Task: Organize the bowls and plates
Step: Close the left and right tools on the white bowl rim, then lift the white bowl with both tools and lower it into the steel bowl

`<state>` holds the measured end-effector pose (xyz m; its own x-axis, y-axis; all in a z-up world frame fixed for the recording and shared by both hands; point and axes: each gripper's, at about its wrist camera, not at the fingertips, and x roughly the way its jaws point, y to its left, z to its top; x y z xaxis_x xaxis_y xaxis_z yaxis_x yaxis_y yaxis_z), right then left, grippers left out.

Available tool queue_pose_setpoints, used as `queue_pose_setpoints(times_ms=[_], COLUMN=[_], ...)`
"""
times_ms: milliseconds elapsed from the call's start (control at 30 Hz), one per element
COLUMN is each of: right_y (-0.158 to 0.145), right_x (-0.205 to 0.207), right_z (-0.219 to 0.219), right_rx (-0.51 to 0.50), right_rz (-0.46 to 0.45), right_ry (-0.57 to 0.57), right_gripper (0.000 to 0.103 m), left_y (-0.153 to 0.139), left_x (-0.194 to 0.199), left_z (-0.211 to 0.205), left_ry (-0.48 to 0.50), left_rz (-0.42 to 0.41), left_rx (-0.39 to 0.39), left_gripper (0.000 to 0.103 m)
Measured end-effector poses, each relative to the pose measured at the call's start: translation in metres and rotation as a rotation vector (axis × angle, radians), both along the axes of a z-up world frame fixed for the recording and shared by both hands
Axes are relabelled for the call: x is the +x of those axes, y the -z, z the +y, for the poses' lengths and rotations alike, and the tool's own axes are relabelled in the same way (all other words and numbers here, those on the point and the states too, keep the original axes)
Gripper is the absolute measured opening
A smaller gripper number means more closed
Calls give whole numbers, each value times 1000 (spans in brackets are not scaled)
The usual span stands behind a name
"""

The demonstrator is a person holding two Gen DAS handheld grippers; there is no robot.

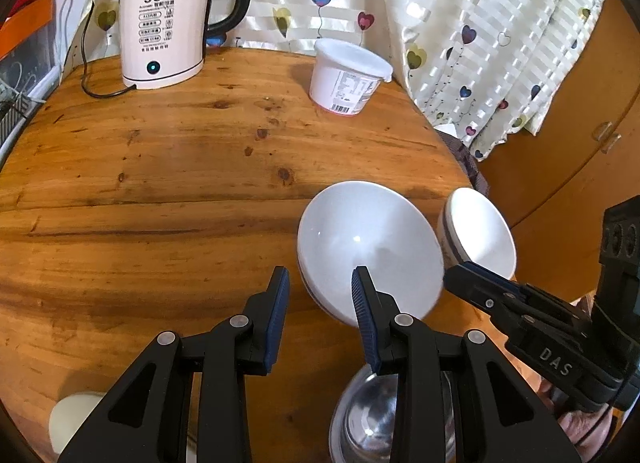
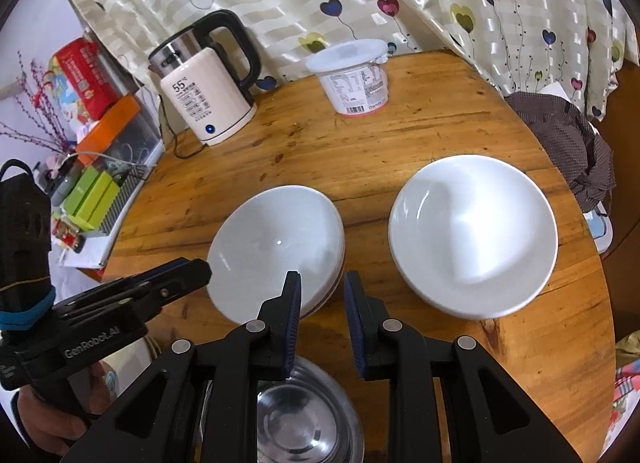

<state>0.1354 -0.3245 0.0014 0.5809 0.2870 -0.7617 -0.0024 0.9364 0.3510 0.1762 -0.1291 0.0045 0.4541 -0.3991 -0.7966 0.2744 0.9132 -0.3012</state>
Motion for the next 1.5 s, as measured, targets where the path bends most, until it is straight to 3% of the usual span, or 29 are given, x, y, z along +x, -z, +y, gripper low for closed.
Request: queue_pose_setpoints(times_ms=[433,1000,1500], right_y=[13,16,-6], right_x=[17,27,16], right_z=[-2,-1,5], right_rx=[19,-2,-16], right_rz=[21,27,-23], right_ry=[-21,-24,-30], right_gripper=[13,13,13], left_y=[18,24,-3], left_x=[14,16,6], left_z=[-9,-14,-9], left_ry=[5,5,-1], left_rz=[43,40,-13], left_rx=[-8,8,8], left_gripper=[34,30,30])
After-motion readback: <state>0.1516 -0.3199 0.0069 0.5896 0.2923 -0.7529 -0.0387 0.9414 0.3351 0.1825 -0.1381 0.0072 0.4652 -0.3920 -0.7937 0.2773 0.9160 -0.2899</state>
